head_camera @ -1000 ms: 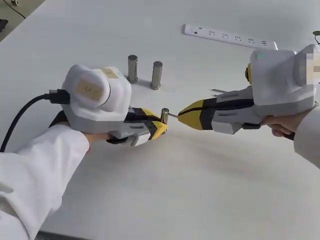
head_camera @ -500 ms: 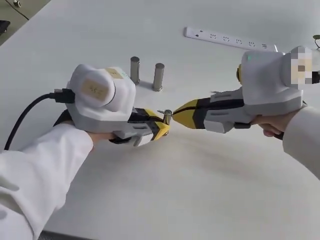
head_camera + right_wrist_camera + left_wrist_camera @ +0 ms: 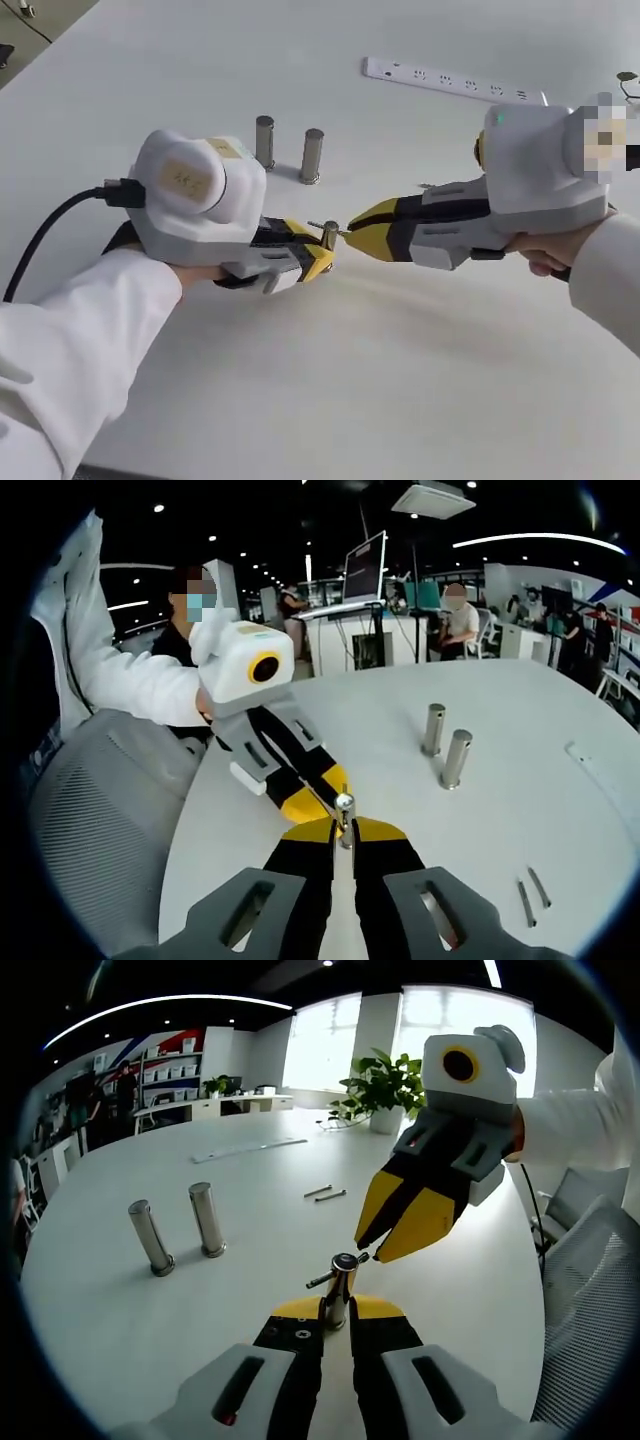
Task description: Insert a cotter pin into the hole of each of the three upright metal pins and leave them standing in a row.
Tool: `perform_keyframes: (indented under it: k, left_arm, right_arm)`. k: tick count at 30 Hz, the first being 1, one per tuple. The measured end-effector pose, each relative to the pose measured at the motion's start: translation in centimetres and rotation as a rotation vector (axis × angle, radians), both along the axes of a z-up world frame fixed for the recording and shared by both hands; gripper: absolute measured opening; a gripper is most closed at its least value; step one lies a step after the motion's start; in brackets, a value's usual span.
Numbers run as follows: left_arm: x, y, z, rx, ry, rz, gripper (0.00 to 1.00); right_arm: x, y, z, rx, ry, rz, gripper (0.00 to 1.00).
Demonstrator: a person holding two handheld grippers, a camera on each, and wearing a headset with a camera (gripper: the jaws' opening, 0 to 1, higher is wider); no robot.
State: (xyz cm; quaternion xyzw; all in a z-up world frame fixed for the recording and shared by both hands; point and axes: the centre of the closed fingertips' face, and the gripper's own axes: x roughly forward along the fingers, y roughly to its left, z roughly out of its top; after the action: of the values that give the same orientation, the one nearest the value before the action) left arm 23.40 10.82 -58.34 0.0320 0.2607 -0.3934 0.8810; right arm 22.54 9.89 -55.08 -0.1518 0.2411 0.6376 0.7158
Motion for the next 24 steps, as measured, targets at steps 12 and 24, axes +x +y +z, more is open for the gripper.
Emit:
perform_keyframes:
  k: [12,24]
  left_arm:
    - [-0.03,0.04,0.00,-0.008,0.006,0.003,0.07]
    - [-0.22,0.08,0.26,-0.017,0.015,0.007,0.08]
  right_arm:
    - [0.05,0.36,-0.26,-0.015,-0.001,-0.001,0.00]
    - [-0.03,0.51,0.07,-0.003,-0.001,-0.011,0.00]
